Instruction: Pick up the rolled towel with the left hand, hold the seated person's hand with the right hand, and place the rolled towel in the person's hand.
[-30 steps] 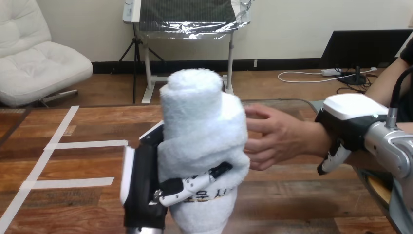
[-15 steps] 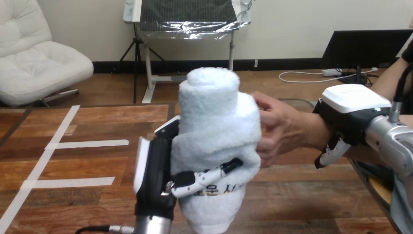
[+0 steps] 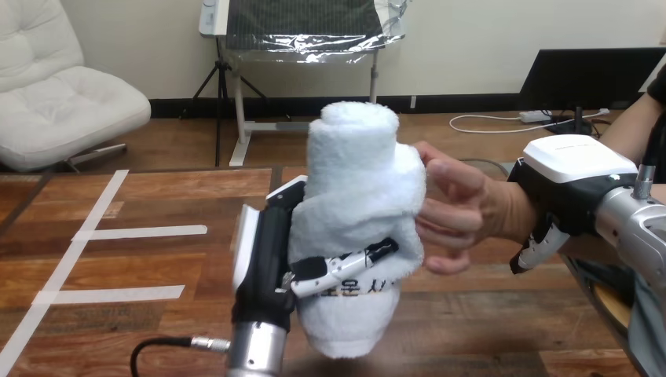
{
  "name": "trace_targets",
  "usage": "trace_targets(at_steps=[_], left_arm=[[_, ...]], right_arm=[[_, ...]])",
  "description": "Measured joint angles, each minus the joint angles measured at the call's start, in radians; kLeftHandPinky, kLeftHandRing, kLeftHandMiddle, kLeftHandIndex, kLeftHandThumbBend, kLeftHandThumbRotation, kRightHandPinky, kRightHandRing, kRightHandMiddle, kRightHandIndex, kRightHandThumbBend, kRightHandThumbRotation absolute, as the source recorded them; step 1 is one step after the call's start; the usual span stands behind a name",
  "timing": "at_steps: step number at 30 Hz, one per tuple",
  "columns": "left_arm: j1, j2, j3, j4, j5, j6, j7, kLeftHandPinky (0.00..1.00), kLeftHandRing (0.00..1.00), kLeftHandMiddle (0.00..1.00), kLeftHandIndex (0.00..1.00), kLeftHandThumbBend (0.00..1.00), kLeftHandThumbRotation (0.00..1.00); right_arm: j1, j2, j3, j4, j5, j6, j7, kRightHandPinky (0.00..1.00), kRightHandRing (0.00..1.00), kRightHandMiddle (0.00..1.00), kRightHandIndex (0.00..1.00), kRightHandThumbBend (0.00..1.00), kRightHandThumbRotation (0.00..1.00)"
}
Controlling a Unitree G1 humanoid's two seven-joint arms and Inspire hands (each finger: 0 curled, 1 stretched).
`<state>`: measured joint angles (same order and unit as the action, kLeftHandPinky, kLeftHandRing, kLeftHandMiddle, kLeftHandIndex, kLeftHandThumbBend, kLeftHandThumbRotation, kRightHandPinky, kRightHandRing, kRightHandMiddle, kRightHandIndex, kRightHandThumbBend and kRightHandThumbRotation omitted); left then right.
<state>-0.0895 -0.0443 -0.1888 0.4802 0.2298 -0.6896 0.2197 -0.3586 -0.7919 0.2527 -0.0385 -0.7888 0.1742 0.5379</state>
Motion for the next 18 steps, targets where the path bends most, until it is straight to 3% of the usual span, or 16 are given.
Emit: trace_targets(at_steps=[10,18], left_arm=[[-0.103,0.007,0.007,0.176,0.063,0.041,0.052,0.29,0.35,0.42,0.51,0.61,0.11],[-0.139,0.016,0.021,0.254,0.075,0.061,0.072,0.29,0.36,0.42,0.51,0.59,0.07]], right_arm=[[0.002,0.000,-0.015,-0.041,0.000,0.017,0.035,0.13,0.20,0.29,0.35,0.71,0.00],[0.002,0.000,-0.019,-0.055,-0.001,0.025,0.044,0.13,0.20,0.29,0.34,0.71,0.00]])
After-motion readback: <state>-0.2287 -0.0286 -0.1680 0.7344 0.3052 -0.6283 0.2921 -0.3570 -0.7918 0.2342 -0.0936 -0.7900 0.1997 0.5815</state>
